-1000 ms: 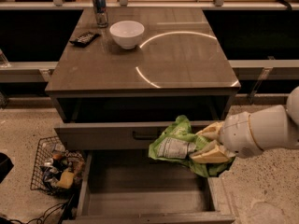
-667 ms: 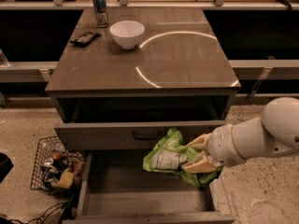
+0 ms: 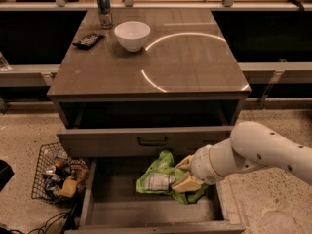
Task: Place green jalapeno chip bag into middle drawer
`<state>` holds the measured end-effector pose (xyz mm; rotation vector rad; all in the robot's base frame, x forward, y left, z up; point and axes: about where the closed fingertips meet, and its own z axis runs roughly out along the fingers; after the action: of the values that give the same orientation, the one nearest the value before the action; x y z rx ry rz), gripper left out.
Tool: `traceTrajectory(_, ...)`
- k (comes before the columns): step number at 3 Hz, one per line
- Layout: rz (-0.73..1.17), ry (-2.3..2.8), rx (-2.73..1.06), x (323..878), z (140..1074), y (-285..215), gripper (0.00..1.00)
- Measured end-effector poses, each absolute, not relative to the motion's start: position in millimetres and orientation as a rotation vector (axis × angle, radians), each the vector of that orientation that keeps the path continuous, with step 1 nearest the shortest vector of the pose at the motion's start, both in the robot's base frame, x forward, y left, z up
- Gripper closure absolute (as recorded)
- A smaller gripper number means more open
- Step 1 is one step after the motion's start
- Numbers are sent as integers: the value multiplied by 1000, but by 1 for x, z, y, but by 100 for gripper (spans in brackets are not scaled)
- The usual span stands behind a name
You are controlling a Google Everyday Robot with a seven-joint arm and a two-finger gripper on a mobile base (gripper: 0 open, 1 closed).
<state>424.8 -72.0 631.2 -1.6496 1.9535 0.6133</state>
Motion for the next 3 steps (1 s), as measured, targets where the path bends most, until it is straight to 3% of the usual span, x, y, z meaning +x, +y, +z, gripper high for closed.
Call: traceTrajectory(3, 701, 2010, -1577, 441, 534, -27, 100)
